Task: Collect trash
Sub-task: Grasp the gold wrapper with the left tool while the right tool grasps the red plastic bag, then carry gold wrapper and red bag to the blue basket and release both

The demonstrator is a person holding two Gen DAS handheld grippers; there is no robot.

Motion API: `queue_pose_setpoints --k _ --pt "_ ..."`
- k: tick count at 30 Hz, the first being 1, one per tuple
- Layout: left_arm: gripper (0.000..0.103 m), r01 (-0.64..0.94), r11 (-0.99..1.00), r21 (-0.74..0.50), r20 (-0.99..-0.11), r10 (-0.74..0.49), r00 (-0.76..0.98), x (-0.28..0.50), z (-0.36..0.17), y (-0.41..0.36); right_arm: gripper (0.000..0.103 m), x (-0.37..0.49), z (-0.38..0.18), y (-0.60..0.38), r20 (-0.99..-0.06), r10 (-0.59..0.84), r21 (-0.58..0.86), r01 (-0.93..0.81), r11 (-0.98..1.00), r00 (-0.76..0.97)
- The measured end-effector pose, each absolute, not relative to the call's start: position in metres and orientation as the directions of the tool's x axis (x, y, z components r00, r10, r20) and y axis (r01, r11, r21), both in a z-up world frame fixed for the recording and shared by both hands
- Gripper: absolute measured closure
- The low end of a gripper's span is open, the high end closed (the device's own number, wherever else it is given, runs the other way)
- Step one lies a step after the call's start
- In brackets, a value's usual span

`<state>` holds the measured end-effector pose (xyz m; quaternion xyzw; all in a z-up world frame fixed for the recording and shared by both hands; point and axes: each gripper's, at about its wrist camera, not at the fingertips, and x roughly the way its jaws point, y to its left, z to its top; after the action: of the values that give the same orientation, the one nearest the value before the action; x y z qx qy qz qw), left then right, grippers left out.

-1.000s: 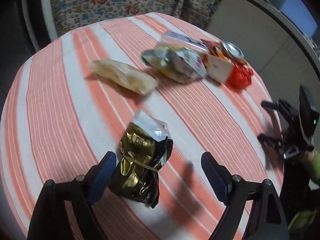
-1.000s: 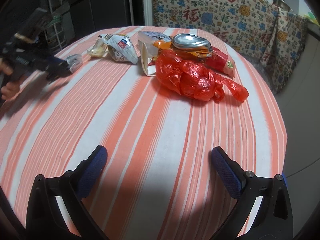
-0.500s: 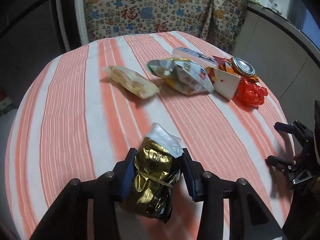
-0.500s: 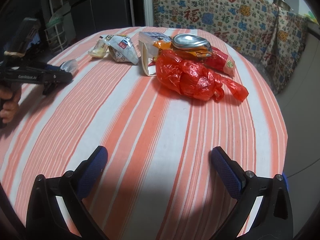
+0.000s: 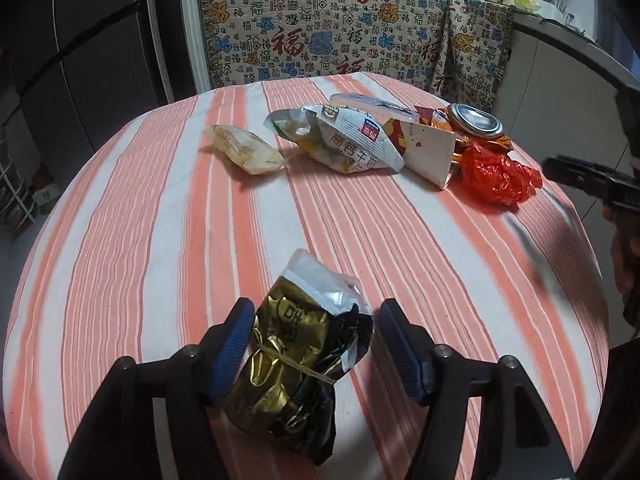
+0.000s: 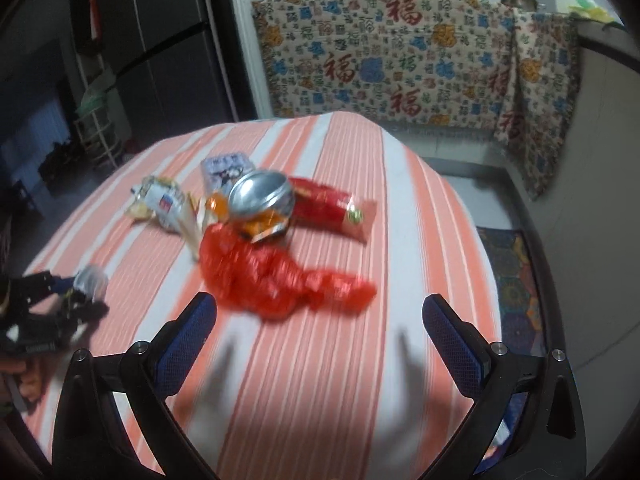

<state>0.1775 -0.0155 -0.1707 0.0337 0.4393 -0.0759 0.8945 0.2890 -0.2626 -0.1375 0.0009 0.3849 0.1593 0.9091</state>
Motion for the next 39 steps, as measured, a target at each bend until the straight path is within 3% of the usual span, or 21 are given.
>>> queue_pose_setpoints --k 3,5,8,11,17,26,32,35,36,37,39 --pt "0.036 0.158 0.987 -0.004 -0.789 -0.100 0.606 0.176 -0.171 -0.014 0.000 0.312 -0.151 -0.256 -0.715 0.337 0.139 -0.348 0.927 0.613" --pt "0.035 0.157 0.988 -0.008 -0.789 -0.103 0.606 0.176 -0.172 -0.011 0.002 0.318 -0.163 -0.247 -0.732 0.439 0.227 -0.422 0.878 0.521" --pt "0.035 0.156 0.988 -0.008 -0.788 -0.102 0.607 0.177 -0.172 -0.012 0.006 0.301 -0.165 -0.226 -0.723 0.597 0.349 -0.562 0.749 0.347" --pt "0.035 0.156 0.988 -0.009 -0.788 -0.103 0.606 0.177 -0.172 -0.012 0.007 0.260 -0.154 -0.196 -0.723 0.660 0.348 -0.718 0.603 0.204" --pt "0.035 0.156 0.988 -0.009 -0.788 -0.103 0.607 0.177 -0.172 -0.012 0.005 0.234 -0.150 -0.187 -0.764 0.500 0.142 -0.649 0.747 0.408" --pt "0.035 0.163 0.984 -0.065 -0.794 -0.150 0.589 0.173 -0.168 -0.005 0.006 0.273 -0.154 -0.193 -0.754 0.453 0.227 -0.458 0.860 0.476" --pt "0.035 0.200 0.975 -0.092 -0.804 -0.191 0.563 0.166 -0.160 -0.003 0.023 0.288 -0.157 -0.200 -0.785 0.374 0.200 -0.370 0.907 0.493" --pt "0.037 0.211 0.976 -0.057 -0.816 -0.167 0.554 0.165 -0.162 -0.008 0.057 0.289 -0.158 -0.199 -0.792 0.377 0.197 -0.385 0.902 0.479" --pt "0.042 0.212 0.976 -0.055 -0.812 -0.167 0.559 0.164 -0.162 -0.008 0.058 0.286 -0.157 -0.200 -0.791 0.376 0.194 -0.386 0.902 0.482" --pt "0.054 0.213 0.975 -0.063 -0.807 -0.175 0.564 0.163 -0.160 -0.008 0.058 0.284 -0.155 -0.201 -0.790 0.384 0.199 -0.392 0.898 0.479" --pt "0.057 0.203 0.975 -0.089 -0.797 -0.192 0.572 0.162 -0.157 -0.005 0.059 0.276 -0.149 -0.203 -0.781 0.404 0.211 -0.408 0.888 0.476"
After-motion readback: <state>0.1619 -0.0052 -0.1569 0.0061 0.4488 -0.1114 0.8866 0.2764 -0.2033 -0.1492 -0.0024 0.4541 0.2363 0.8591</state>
